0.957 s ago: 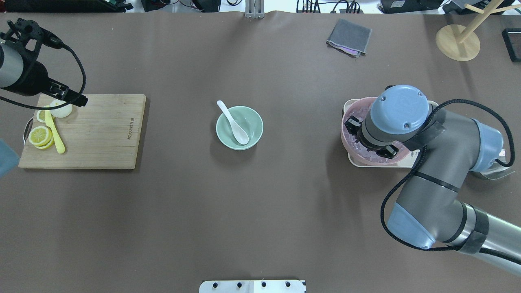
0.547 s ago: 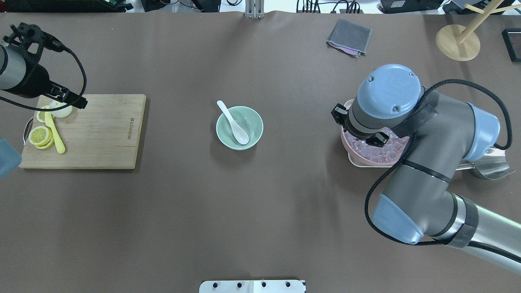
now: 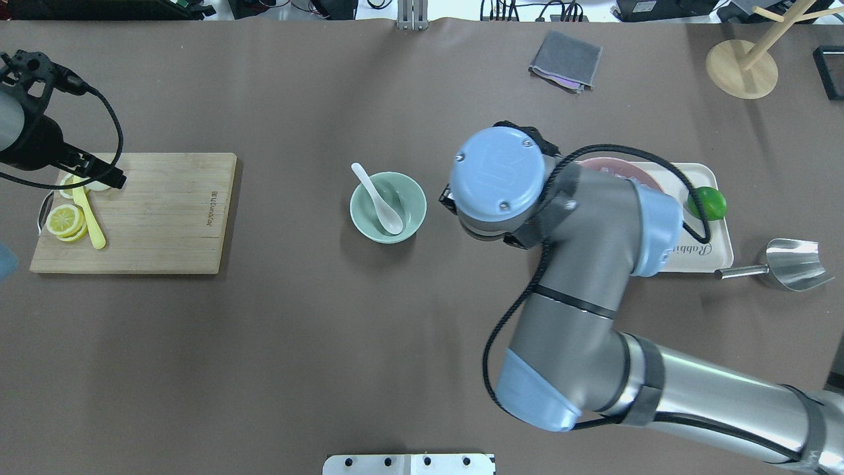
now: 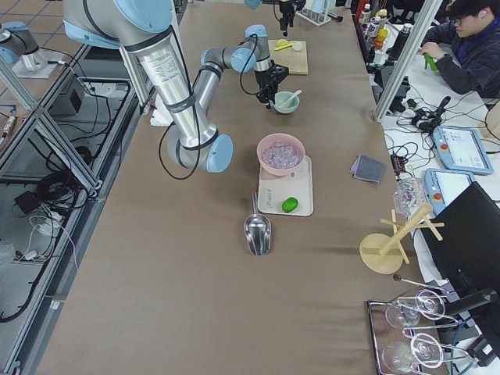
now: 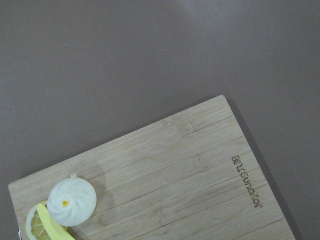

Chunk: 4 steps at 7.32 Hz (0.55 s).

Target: Put spoon and ice into bowl

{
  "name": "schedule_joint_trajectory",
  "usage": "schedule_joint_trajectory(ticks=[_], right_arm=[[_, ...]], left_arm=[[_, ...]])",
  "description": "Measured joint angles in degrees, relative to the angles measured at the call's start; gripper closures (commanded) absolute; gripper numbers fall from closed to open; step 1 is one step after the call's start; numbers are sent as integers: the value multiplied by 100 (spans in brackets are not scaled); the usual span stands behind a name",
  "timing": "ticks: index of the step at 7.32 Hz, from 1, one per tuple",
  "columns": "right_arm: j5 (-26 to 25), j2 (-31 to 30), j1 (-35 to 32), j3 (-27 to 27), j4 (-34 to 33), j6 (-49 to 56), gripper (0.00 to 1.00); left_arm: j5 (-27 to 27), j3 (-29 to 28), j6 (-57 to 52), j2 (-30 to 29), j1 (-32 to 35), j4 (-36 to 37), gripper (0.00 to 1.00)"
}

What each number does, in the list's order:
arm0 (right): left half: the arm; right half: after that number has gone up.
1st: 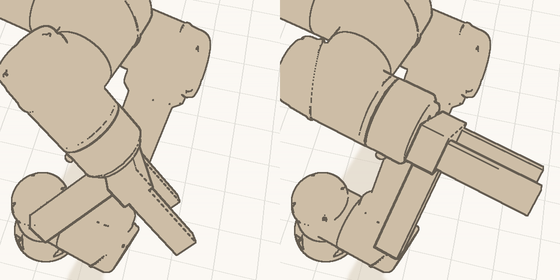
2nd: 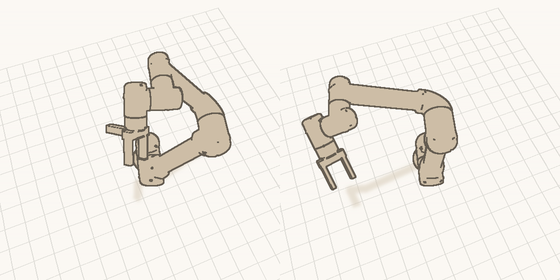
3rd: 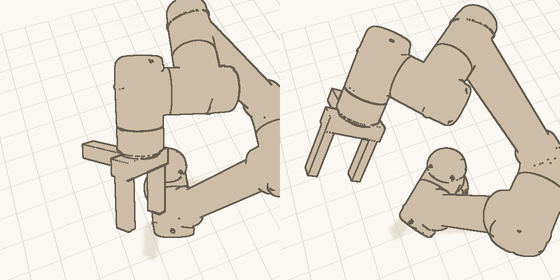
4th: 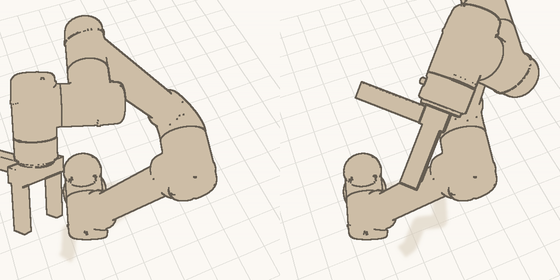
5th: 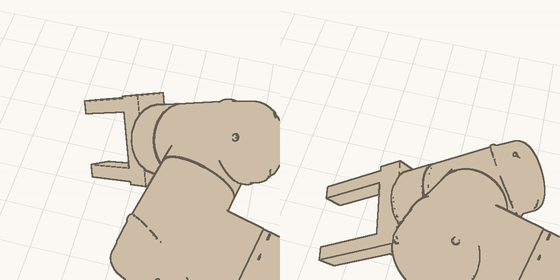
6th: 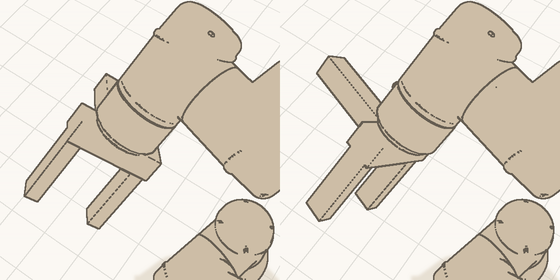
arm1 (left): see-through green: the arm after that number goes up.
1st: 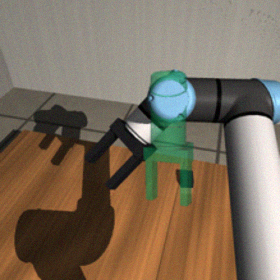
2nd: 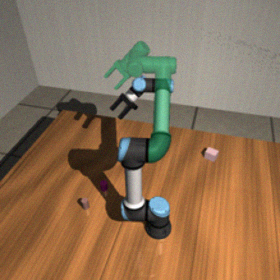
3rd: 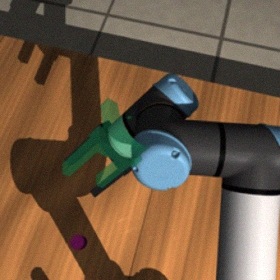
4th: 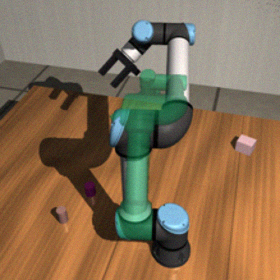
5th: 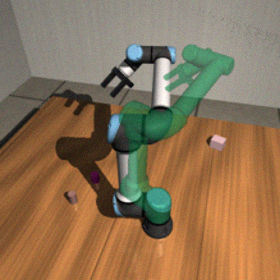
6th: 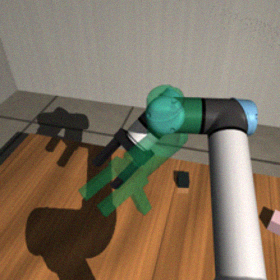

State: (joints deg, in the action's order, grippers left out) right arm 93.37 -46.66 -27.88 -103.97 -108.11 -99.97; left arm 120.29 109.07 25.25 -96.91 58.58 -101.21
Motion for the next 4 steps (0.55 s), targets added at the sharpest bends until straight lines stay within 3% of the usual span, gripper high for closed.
schedule_joint_trajectory(ticks=[4], right_arm=[[-74, 1749, 6, 2428, 196, -40, 100]], left_arm=[[191, -9, -46, 391, 161, -43, 2]])
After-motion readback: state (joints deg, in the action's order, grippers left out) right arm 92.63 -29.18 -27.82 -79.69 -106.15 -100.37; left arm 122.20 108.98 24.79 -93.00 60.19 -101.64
